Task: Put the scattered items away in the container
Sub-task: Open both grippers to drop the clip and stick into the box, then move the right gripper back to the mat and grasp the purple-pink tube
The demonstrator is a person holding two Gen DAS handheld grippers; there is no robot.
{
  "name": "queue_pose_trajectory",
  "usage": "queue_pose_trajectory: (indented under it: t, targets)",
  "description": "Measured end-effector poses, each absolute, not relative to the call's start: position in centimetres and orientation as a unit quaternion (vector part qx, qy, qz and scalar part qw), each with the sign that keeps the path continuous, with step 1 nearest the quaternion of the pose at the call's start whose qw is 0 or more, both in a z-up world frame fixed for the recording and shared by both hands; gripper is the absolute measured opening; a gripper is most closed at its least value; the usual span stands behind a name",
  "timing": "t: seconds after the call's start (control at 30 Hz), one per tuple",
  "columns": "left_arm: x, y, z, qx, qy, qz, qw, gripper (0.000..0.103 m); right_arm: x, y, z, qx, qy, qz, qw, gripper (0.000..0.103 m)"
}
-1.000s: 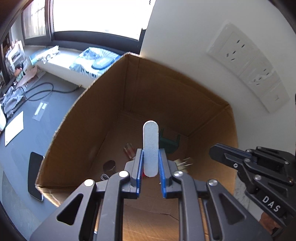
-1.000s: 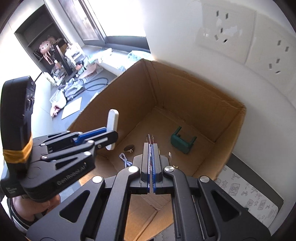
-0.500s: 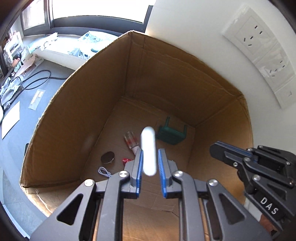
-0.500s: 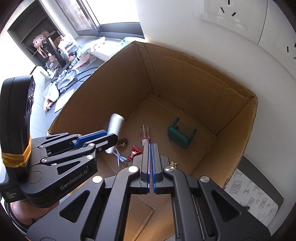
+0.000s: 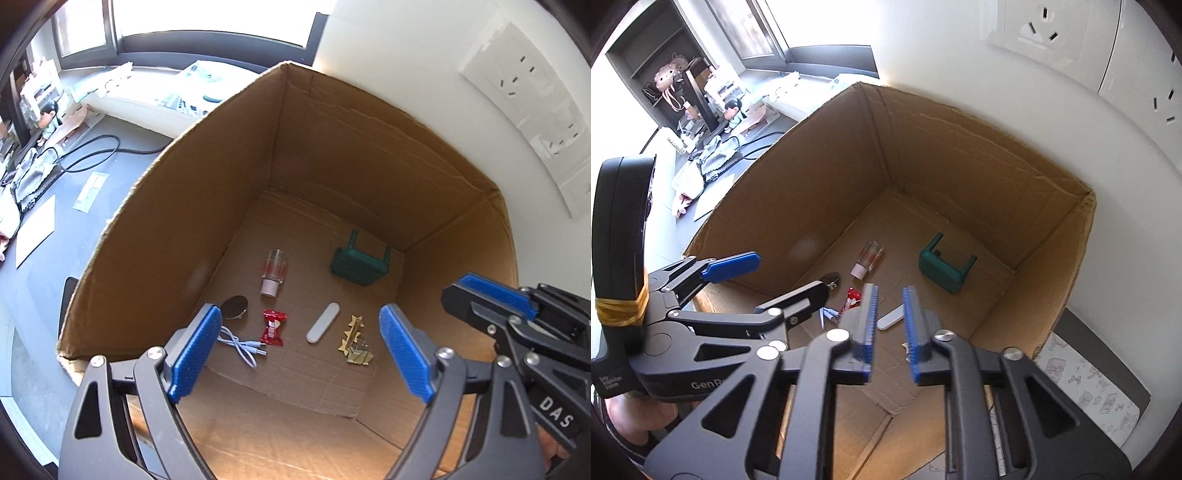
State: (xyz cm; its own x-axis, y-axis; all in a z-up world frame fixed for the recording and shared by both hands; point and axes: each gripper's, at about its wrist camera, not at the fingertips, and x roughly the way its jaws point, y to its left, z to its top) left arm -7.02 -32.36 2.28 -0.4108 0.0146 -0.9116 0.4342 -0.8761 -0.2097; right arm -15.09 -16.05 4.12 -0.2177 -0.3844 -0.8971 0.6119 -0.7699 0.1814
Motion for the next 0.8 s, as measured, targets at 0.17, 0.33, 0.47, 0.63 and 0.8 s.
queue_pose_trajectory:
  t: [0.17, 0.33, 0.47, 0.63, 0.8]
  targets:
    - [-6.7, -33.0, 2.5, 0.523, 0.216, -0.813, 0.136, 0.09, -14.8, -15.8, 4.9, 0.527, 0.108, -0.781, 0.318, 0.052]
    - [-6.2, -32.9, 3.1, 0.523, 0.216, -0.813, 0.134, 0.092, -14.6, -15.4, 5.4, 0.521, 0.11, -0.786, 0.315, 0.078]
    - [-5.8, -33.1, 3.4, 0.52, 0.224, -0.813, 0.14, 0.093, -14.6, -14.7, 5.4, 0.526, 0.099, -0.784, 0.314, 0.092]
    - [-5.6, -33.2, 4.1, 0.513, 0.222, -0.816, 0.147, 0.103, -14.8, -13.5, 5.7, 0.525, 0.078, -0.789, 0.31, 0.103]
    - [-5.9, -32.5, 5.1, 0.506, 0.217, -0.823, 0.139, 0.103, -14.5, -12.6, 6.5, 0.516, 0.077, -0.797, 0.305, 0.103]
